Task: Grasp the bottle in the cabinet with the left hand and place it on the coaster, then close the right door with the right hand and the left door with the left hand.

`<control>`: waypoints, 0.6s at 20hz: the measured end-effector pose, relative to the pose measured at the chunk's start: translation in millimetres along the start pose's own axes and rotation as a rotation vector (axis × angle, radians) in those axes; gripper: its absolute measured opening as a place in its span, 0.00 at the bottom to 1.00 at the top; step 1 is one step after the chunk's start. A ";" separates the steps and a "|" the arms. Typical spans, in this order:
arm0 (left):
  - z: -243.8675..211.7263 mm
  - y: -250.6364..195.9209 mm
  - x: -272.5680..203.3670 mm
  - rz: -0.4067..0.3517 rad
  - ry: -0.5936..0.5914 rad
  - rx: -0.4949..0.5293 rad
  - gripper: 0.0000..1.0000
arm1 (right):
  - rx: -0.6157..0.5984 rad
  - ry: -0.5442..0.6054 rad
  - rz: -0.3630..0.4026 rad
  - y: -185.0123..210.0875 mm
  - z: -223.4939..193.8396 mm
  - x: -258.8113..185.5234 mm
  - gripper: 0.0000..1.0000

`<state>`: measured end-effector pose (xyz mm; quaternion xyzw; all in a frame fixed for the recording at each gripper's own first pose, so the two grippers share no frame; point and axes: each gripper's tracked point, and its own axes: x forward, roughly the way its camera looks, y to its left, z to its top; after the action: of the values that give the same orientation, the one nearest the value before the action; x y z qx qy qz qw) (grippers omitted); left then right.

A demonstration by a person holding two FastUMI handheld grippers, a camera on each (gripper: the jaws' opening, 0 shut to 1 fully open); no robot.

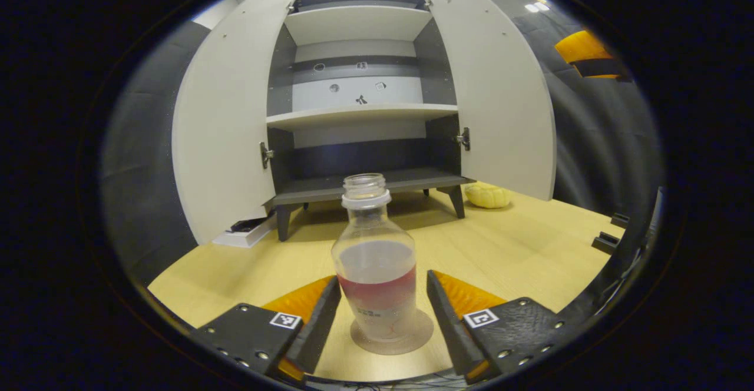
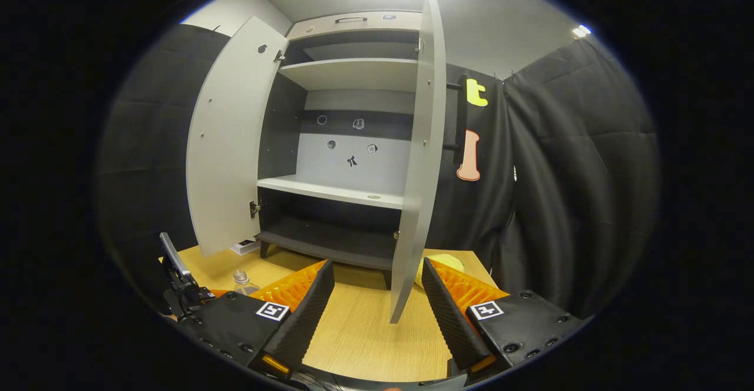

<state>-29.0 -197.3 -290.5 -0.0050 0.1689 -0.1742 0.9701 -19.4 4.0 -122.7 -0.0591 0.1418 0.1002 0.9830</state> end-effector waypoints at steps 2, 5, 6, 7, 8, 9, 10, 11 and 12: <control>12.1 -0.2 -7.8 0.009 -0.007 0.003 0.95 | 0.015 -0.013 -0.002 -2.7 4.4 -1.0 0.95; 50.5 4.6 -26.0 0.020 -0.047 0.009 0.95 | 0.048 -0.043 -0.013 -11.0 13.3 -4.2 0.95; 67.6 8.9 -33.0 0.031 -0.069 0.012 0.88 | 0.064 -0.051 -0.015 -13.5 14.8 -4.8 0.95; 84.1 14.3 -39.5 0.045 -0.084 0.017 0.88 | 0.082 -0.057 -0.017 -16.4 18.2 -5.2 0.95; 101.0 22.9 -46.4 0.068 -0.097 0.028 0.88 | 0.096 -0.066 -0.019 -19.3 21.9 -5.3 0.95; 118.6 31.0 -52.7 0.091 -0.113 0.039 0.88 | 0.106 -0.076 -0.024 -23.1 26.0 -5.3 0.95; 135.7 39.6 -60.1 0.112 -0.132 0.044 0.88 | 0.110 -0.085 -0.032 -28.1 28.1 -5.5 0.95; 151.6 47.2 -65.5 0.128 -0.147 0.046 0.88 | 0.113 -0.094 -0.044 -33.6 31.3 -4.7 0.95; 162.8 54.9 -72.9 0.144 -0.153 0.044 0.88 | 0.118 -0.101 -0.055 -38.0 34.1 -4.3 0.95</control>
<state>-21.3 -129.0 -117.0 0.0151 0.0903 -0.1067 0.9901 -6.2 -28.8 -85.6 0.0002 0.0959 0.0675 0.9931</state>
